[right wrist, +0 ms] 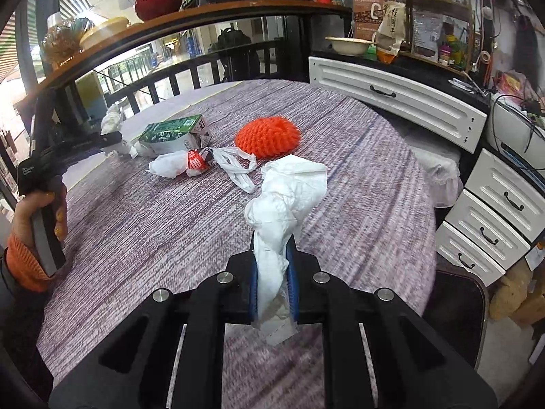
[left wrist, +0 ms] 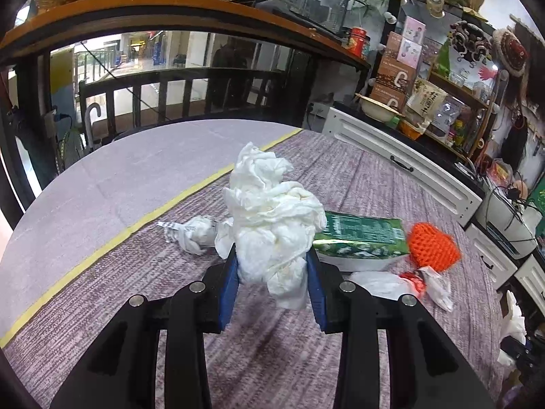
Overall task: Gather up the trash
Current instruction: 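Carry the tissue and cloth with both tools over the black bin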
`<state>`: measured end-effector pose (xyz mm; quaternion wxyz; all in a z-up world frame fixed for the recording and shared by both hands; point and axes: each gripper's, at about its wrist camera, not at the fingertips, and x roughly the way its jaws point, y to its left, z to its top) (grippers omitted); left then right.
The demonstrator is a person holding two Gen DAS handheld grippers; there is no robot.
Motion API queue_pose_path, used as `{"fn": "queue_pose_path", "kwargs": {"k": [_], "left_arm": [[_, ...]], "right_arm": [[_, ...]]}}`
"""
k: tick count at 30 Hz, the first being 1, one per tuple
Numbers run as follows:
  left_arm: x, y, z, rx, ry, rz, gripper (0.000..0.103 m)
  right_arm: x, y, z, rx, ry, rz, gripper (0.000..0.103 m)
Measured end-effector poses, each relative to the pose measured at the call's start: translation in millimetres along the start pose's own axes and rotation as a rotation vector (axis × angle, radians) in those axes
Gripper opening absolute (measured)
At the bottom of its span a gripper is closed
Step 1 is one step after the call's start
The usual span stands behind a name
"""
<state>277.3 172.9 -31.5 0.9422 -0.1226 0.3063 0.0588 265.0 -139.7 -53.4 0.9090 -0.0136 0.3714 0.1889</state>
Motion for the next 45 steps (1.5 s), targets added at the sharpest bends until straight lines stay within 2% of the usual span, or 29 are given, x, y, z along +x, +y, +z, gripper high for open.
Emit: {"fn": "queue_pose_path", "kwargs": {"k": [4, 10, 24, 31, 39, 45], "left_arm": [[-17, -25, -3, 0.055, -0.020, -0.028, 0.036], [-41, -68, -15, 0.128, -0.033, -0.111, 0.036], [-61, -151, -51, 0.246, 0.016, -0.268, 0.036], [-65, -185, -68, 0.295, 0.041, -0.328, 0.036], [-66, -217, -84, 0.339, 0.070, -0.383, 0.036], [-69, -238, -96, 0.376, 0.086, -0.420, 0.036]], "right_arm": [[-20, -13, -9, 0.009, -0.027, -0.010, 0.014], [-43, -31, -21, 0.030, -0.061, -0.033, 0.014], [-89, -78, -42, 0.130, -0.143, -0.112, 0.014], [-106, -111, -53, 0.165, -0.173, -0.218, 0.014], [-110, -153, -72, 0.253, -0.156, -0.273, 0.014], [-100, -172, -92, 0.282, -0.102, -0.307, 0.014]]}}
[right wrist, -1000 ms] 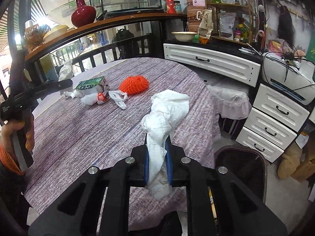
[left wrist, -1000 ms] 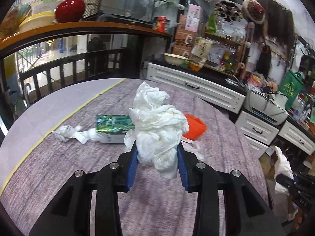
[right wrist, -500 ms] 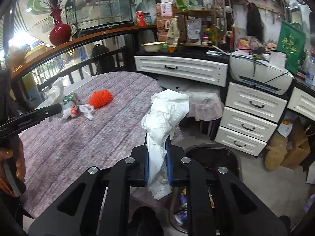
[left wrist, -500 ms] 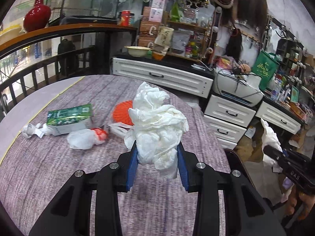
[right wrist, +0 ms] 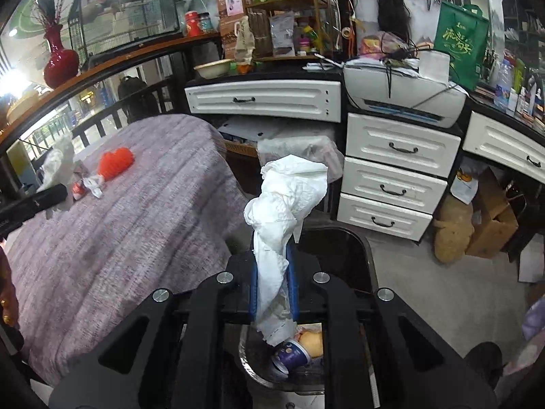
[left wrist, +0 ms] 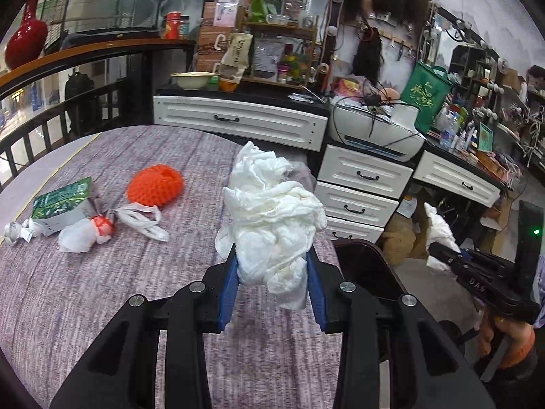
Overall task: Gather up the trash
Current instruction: 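Carry the tissue and cloth with both tools over the black bin, then open the right tool over the bin while the left tool releases the tissue into it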
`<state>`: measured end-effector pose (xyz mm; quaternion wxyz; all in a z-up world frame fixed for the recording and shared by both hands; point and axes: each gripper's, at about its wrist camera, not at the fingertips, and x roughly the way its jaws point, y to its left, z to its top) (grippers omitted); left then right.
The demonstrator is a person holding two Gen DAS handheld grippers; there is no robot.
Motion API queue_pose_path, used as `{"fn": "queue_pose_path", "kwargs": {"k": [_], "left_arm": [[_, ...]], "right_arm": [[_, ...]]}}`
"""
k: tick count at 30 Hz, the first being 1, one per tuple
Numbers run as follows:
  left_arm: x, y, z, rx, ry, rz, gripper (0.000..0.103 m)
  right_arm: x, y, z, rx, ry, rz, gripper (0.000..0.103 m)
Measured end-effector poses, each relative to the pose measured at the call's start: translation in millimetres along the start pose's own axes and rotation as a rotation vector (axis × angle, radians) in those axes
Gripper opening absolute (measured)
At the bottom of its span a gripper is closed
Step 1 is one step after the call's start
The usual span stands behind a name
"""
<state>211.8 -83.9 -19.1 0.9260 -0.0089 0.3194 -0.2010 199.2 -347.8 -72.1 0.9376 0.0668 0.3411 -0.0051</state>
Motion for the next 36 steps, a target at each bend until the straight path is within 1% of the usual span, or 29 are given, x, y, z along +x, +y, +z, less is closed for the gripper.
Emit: {"fn": "queue_pose_path", "kwargs": {"k": [11, 22, 24, 26, 27, 30, 32, 36], "left_arm": [[9, -36, -9, 0.051, 0.025, -0.056, 0.036], [18, -59, -14, 0.076, 0.049, -0.090, 0.036], [21, -63, -15, 0.079, 0.056, -0.099, 0.036], [23, -67, -16, 0.082, 0.062, -0.106, 0.036], [24, -70, -17, 0.083, 0.065, -0.107, 0.036], [27, -75, -20, 0.090, 0.076, -0.114, 0.036], [30, -79, -22, 0.097, 0.083, -0.120, 0.036], [34, -89, -24, 0.106, 0.095, -0.137, 0.036]], "right_arm": [[35, -20, -26, 0.049, 0.105, -0.020, 0.014], [67, -37, -48, 0.111, 0.206, -0.034, 0.014], [73, -40, -52, 0.122, 0.227, -0.053, 0.024], [75, -45, -54, 0.149, 0.234, -0.067, 0.043], [73, -47, -55, 0.164, 0.228, -0.065, 0.046], [65, -52, -51, 0.186, 0.195, -0.081, 0.050], [56, -59, -47, 0.207, 0.161, -0.100, 0.056], [32, -67, -36, 0.236, 0.079, -0.140, 0.059]]}}
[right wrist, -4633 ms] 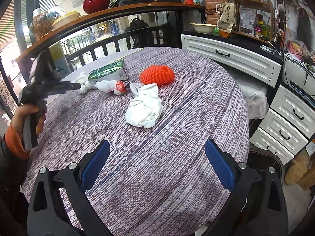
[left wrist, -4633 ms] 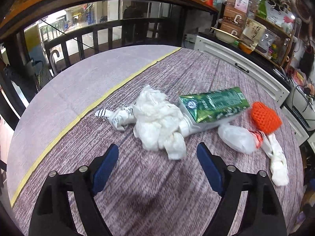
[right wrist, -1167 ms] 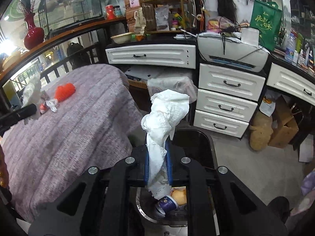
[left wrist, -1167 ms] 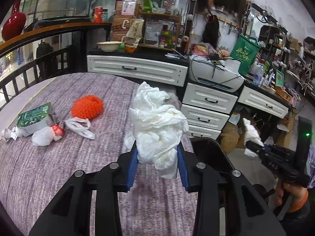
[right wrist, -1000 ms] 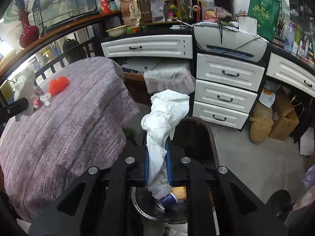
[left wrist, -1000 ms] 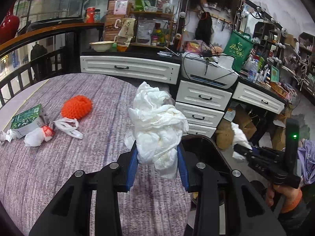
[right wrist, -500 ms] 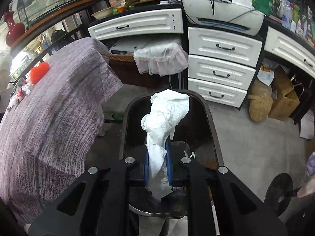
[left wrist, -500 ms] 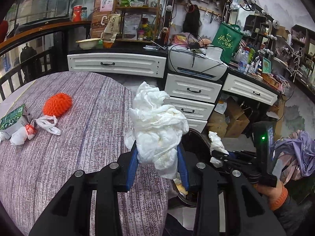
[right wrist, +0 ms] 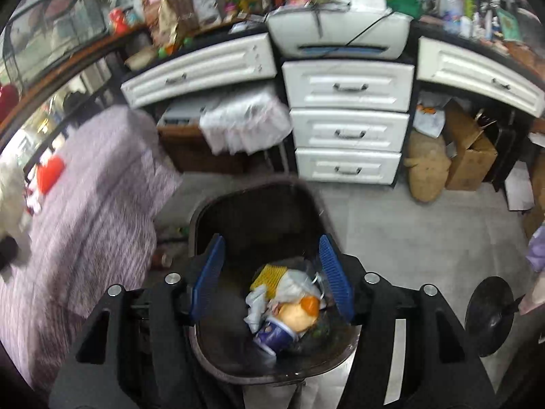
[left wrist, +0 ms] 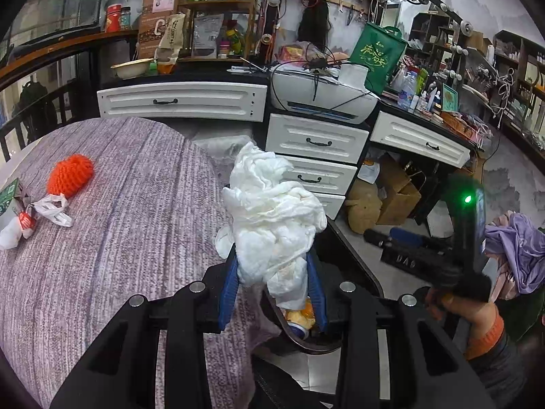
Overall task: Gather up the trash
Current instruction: 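Open the right tool over the bin while the left tool releases the tissue into it, then return both tools from the bin to the table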
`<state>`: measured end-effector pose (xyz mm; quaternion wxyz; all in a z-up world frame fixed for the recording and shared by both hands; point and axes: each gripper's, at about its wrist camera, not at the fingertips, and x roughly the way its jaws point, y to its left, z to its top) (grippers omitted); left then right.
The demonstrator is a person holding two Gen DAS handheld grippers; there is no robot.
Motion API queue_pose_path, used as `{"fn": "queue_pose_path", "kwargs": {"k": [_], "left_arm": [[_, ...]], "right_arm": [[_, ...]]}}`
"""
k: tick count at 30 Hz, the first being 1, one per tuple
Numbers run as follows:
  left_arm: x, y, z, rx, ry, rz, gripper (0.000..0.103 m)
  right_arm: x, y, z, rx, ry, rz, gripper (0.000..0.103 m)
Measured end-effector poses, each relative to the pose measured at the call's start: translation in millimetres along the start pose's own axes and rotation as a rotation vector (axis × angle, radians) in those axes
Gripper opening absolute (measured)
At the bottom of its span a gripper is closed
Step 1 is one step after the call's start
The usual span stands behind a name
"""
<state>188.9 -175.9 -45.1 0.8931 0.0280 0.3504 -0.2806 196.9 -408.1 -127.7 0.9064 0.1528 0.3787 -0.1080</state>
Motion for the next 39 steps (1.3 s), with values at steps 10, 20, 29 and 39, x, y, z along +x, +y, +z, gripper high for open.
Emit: {"fn": "queue_pose_path", "kwargs": {"k": [10, 20, 29, 39], "left_arm": [[30, -25, -8, 0.001, 0.079, -0.088, 0.036], [77, -54, -14, 0.026, 0.187, -0.124, 0.036], [103, -80, -21, 0.101, 0.255, -0.128, 0.071], [81, -80, -29, 0.121, 0.251, -0.149, 0.086]], "right_arm": [[-61, -29, 22, 0.083, -0.201, -0.051, 0.067], [-72, -54, 24, 0.146, -0.219, -0.041, 0.068], [-69, -57, 21, 0.172, -0.210, -0.026, 0.071], [-68, -52, 19, 0.165, -0.210, -0.017, 0.073]]}}
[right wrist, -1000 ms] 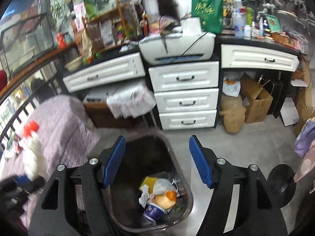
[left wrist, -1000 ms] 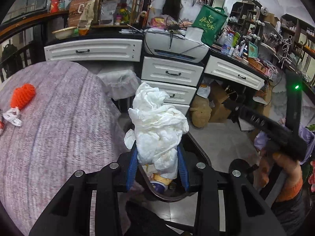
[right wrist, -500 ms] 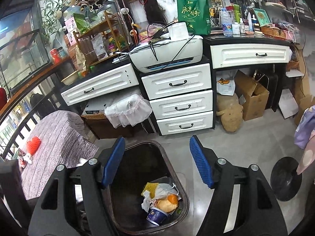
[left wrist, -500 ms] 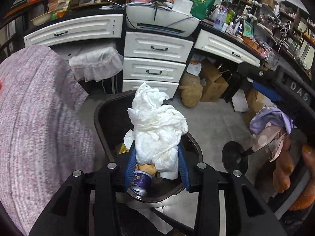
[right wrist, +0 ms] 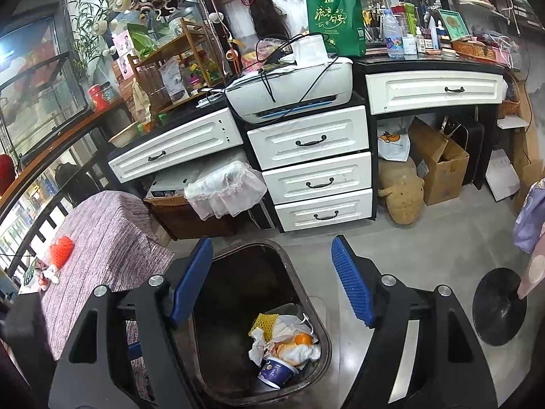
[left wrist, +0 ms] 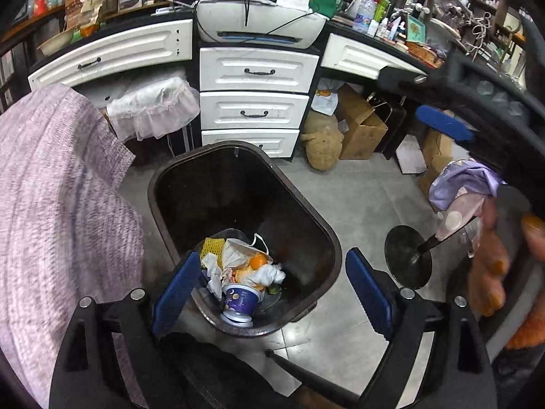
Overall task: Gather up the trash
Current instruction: 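Return both tools from the bin to the table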
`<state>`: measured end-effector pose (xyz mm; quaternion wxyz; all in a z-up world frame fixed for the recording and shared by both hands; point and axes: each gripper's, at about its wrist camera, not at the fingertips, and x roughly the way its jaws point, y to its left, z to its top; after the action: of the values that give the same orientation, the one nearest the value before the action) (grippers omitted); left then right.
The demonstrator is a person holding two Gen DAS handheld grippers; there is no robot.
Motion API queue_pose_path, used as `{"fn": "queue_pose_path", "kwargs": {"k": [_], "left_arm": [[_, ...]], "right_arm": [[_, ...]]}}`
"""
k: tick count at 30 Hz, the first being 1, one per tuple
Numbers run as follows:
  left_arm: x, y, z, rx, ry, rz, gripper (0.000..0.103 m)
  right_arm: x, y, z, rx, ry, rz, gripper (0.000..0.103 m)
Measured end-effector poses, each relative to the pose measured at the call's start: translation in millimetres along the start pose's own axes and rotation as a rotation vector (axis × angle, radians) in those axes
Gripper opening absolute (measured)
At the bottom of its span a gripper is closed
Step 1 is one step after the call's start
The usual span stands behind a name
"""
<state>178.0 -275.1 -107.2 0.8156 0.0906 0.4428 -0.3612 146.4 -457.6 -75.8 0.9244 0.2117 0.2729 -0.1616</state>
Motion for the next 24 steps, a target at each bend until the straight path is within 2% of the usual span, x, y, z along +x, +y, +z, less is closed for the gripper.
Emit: {"fn": "queue_pose_path", "kwargs": {"k": [2, 9, 13, 20, 24], "left_arm": [[-11, 1, -1, 0.001, -0.015, -0.001, 0.086], [-58, 13, -4, -0.012, -0.102, -0.011, 0.092], [-82, 33, -5, -0.061, -0.146, 0.003, 0.095], [-120, 76, -7, -0.115, -0.207, 0.067, 0.096], [-139, 105, -14, -0.143, -0.241, 0.139, 0.098]], "right_arm": [[1, 1, -1, 0.003, 0.002, 0.007, 0.080], [2, 20, -5, -0.026, 0.027, 0.065, 0.080], [1, 37, -8, -0.074, 0.033, 0.100, 0.082], [1, 70, -12, -0.160, 0.061, 0.168, 0.082], [3, 91, -14, -0.184, 0.095, 0.222, 0.083]]}}
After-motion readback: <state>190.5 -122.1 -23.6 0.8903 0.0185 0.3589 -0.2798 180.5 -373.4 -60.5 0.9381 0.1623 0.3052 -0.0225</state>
